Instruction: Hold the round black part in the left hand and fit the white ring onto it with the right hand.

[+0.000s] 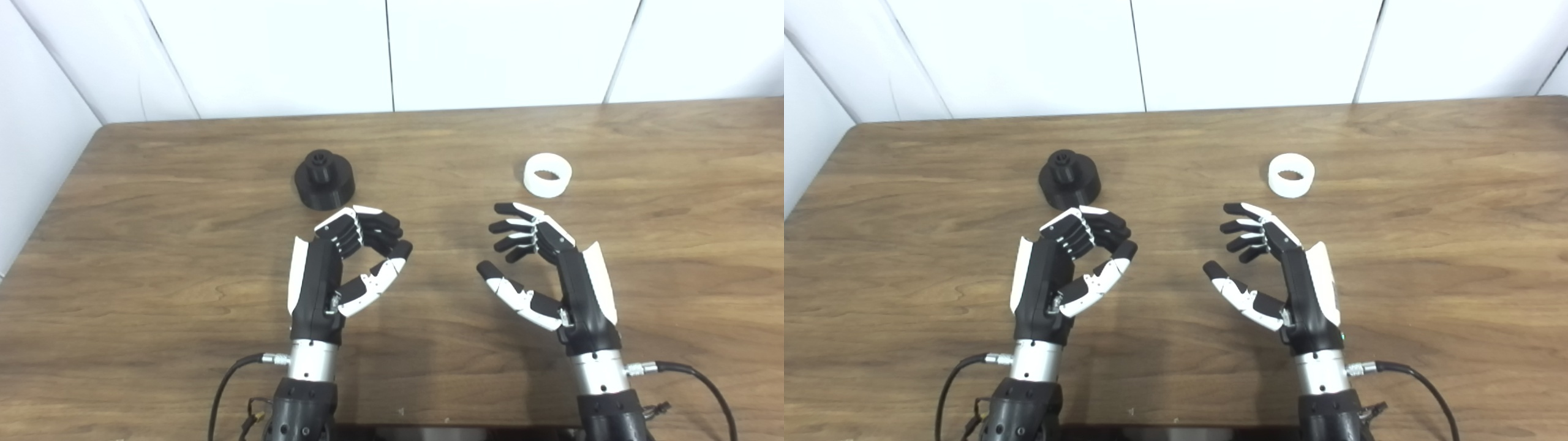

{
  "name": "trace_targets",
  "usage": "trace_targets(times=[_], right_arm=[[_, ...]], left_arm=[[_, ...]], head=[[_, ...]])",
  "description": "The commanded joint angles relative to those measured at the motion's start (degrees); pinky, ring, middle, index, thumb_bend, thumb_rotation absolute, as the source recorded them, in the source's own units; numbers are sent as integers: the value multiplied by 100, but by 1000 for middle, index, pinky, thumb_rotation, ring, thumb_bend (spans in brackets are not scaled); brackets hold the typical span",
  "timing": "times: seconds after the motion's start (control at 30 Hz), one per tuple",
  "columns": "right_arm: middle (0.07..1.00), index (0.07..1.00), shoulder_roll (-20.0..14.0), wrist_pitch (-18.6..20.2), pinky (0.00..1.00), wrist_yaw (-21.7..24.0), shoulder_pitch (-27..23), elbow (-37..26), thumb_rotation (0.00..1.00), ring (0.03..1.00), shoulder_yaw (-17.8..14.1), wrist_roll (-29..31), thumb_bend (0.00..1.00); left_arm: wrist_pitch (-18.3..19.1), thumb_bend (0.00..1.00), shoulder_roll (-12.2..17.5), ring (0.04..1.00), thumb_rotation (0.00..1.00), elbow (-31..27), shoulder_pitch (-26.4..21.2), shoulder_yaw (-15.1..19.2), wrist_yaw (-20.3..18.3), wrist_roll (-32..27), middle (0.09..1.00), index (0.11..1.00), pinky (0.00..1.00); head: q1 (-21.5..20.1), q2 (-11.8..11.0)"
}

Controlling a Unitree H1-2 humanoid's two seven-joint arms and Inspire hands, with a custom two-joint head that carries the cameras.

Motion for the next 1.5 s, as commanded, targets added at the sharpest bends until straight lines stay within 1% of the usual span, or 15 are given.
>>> trace_targets(times=[0.0, 0.33, 0.5, 0.57, 0.73, 0.77, 0.87, 0.93, 1.03, 1.17, 1.33, 1.47], right_arm=[[659, 747, 576, -109, 474, -70, 376, -232, 280, 571, 19, -11, 513], [661, 726, 566, -146, 475, -73, 369, -219, 252, 573, 20, 7, 507], [658, 712, 569, -145, 477, -71, 365, -216, 240, 569, 17, 30, 510], [659, 710, 561, -133, 480, -65, 369, -221, 242, 572, 14, 30, 511], [658, 707, 485, -190, 479, -56, 383, -206, 242, 571, -35, 85, 511], [658, 707, 446, -227, 478, -55, 383, -191, 243, 570, -64, 110, 511], [660, 710, 341, -318, 472, -39, 392, -156, 231, 566, -166, 228, 511], [668, 717, 278, -368, 477, -6, 420, -127, 242, 574, -242, 350, 512], [679, 725, 222, -507, 497, 21, 447, -54, 257, 590, -350, 473, 519], [676, 721, 214, -608, 503, 74, 451, -21, 266, 587, -421, 534, 533], [675, 716, 248, -611, 494, 107, 463, -13, 257, 586, -464, 544, 541], [674, 715, 266, -599, 491, 154, 457, -20, 245, 584, -483, 565, 540]], left_arm=[[-104, 494, 23, 481, 73, -206, 344, 20, 14, 47, 522, 488, 414], [-153, 494, 33, 485, 73, -178, 338, 24, 17, 52, 525, 488, 417], [-118, 494, 28, 483, 73, -192, 339, 23, 10, 34, 526, 488, 414], [-107, 494, 24, 484, 72, -199, 346, 18, 10, 40, 527, 488, 414], [-137, 494, -40, 487, 73, -150, 364, -30, 49, 101, 529, 488, 413], [-178, 494, -59, 487, 74, -105, 360, -58, 63, 123, 530, 489, 411], [-266, 494, -132, 489, 75, 24, 347, -144, 124, 212, 536, 489, 409], [-329, 494, -166, 489, 75, 126, 340, -198, 193, 329, 536, 490, 410], [-346, 494, -189, 483, 76, 219, 338, -258, 279, 463, 534, 490, 403], [-345, 494, -184, 484, 76, 225, 329, -295, 350, 551, 532, 491, 406], [-350, 494, -191, 487, 74, 213, 321, -301, 372, 489, 531, 490, 408], [-250, 495, -221, 479, 74, 152, 306, -279, 365, 413, 530, 490, 397]], head=[[7, 7], [0, 5], [-2, 10], [92, -4], [630, -111], [920, -159], [1452, -259], [1576, -300], [1588, -308], [1553, -295], [1534, -296], [1544, -295]])
